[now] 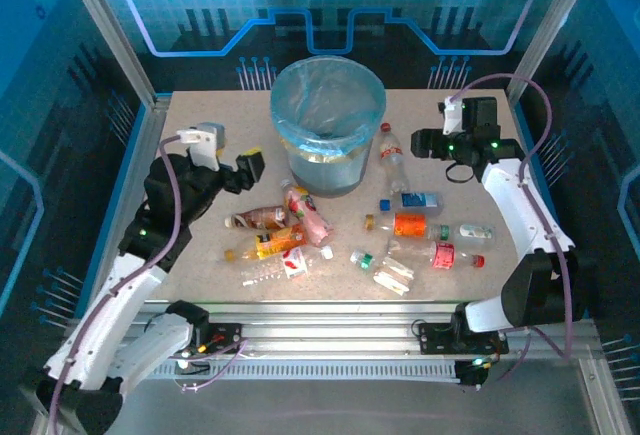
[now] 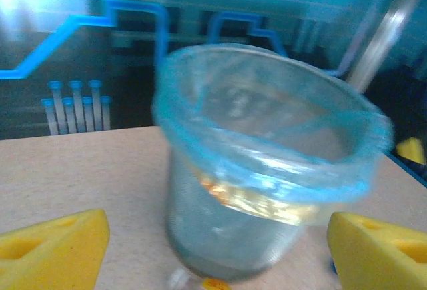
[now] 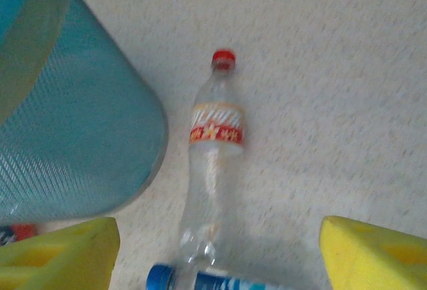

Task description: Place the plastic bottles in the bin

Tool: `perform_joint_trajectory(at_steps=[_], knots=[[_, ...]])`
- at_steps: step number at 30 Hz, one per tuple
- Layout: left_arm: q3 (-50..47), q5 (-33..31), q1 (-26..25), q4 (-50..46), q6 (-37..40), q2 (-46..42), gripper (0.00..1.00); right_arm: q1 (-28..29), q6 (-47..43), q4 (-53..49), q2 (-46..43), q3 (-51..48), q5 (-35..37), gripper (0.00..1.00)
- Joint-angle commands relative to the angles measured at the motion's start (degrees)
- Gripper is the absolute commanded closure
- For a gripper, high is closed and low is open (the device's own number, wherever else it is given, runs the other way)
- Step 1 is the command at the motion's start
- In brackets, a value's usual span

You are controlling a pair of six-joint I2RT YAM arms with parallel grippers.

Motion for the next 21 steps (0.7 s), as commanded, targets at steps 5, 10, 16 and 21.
perform_joint_trajectory(at_steps=[5,10,16,21], knots=[[5.2,15.1,-8.6,-15.7,6.7,0.5,0.15,-0.4,2.3,-12.4,7.2,8.9,-4.4,0.22],[3.7,21.3,-14.7,-13.7,8.5,2.5,0.15,0.0,3.5,-13.6,14.7,15.9,-7.6,0.26],[3.8,19.0,-19.0,-10.2,8.4,8.2,0.15,0.9,5.0,-14.9,24.9,25.6,-6.9,0.25],[6.4,18.7,-20.5,-9.2,8.8,13.3,0.15,2.3,5.0,-18.4,35.4,36.7,-6.0,0.25]])
